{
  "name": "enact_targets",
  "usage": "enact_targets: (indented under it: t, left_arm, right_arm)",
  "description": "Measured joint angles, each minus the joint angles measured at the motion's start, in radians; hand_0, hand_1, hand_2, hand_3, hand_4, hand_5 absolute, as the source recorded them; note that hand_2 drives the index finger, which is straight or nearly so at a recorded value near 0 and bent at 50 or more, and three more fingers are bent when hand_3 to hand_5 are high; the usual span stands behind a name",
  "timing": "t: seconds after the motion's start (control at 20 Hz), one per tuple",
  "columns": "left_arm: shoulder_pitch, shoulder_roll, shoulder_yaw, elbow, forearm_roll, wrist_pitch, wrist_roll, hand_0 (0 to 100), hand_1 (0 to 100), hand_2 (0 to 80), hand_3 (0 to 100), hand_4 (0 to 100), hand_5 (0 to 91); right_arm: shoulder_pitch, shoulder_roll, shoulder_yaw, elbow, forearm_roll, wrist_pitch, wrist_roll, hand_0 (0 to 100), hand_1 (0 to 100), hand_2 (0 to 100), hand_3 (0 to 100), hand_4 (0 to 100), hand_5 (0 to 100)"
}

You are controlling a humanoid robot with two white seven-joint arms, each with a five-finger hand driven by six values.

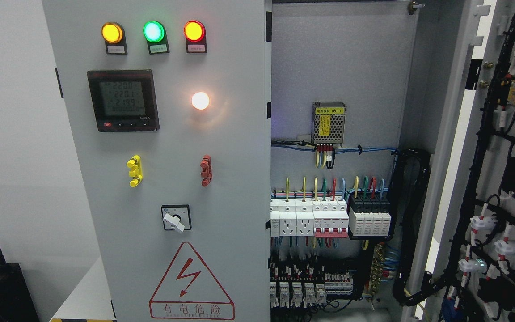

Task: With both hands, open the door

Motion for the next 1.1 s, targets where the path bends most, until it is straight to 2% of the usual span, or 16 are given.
enact_targets:
  t: [0.15, 0.4, 1.1]
  left_arm:
    - [0.0, 0.0, 0.0, 0.0, 0.0, 0.0, 0.0, 0, 0, 0.0, 0, 3, 0.0]
    - [0.0, -0.001, 0.0, 0.0, 0.0, 0.0, 0.0, 0, 0, 0.0, 0, 3, 0.0]
    - [0.0, -0.002, 0.0, 0.0, 0.0, 0.0, 0.0, 0, 0, 0.0, 0, 3, 0.0]
  right_arm:
    - [-0.037, 0.006, 0.004, -0.004, 0.0, -0.037, 0.0, 0, 0, 0, 0, 0, 0]
    - [-0.102, 0.018, 0.0, 0.0, 0.003, -0.047, 0.0, 0, 0, 0, 0, 0, 0]
    - [-0.275, 0.097, -0.049, 0.017, 0.003, 0.043, 0.0, 0, 0, 0, 0, 0, 0]
